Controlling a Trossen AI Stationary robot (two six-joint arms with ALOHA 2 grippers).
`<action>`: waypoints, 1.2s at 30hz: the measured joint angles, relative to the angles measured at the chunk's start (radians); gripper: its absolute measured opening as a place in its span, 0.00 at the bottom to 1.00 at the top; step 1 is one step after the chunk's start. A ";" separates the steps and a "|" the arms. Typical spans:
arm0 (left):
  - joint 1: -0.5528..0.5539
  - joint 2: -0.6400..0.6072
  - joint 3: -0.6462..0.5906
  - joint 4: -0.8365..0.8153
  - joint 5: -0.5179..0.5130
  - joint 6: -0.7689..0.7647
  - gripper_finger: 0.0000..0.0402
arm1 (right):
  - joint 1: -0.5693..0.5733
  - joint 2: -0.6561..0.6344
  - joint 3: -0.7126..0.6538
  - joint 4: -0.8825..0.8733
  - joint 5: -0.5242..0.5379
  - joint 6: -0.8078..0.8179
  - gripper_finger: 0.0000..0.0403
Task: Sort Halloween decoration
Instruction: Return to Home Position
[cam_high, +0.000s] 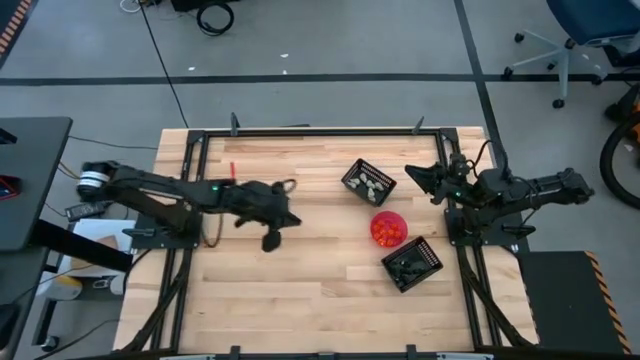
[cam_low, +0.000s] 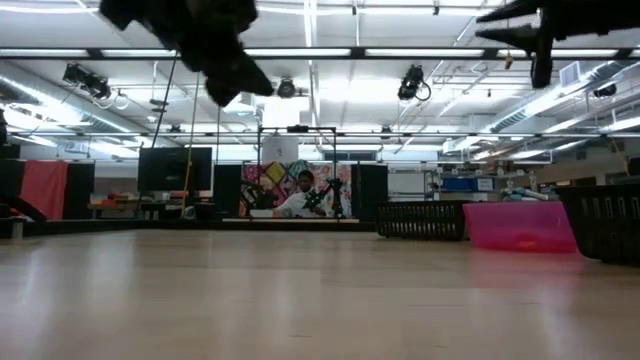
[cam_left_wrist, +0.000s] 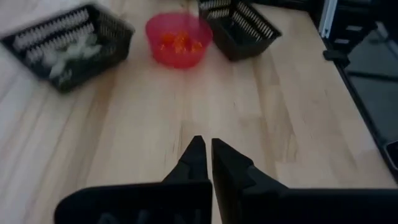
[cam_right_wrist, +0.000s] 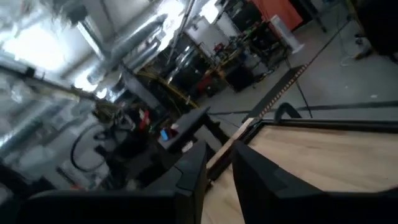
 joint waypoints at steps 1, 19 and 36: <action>0.006 -0.040 -0.040 0.008 0.000 -0.026 0.00 | -0.006 -0.027 -0.022 0.002 0.000 0.020 0.20; 0.127 -0.707 -0.410 0.027 -0.079 -0.264 0.00 | -0.022 -0.389 -0.167 -0.047 0.025 -0.098 0.20; 0.185 -1.120 -0.601 -0.064 -0.101 -0.426 0.00 | -0.022 -0.385 -0.366 0.068 0.027 0.102 0.20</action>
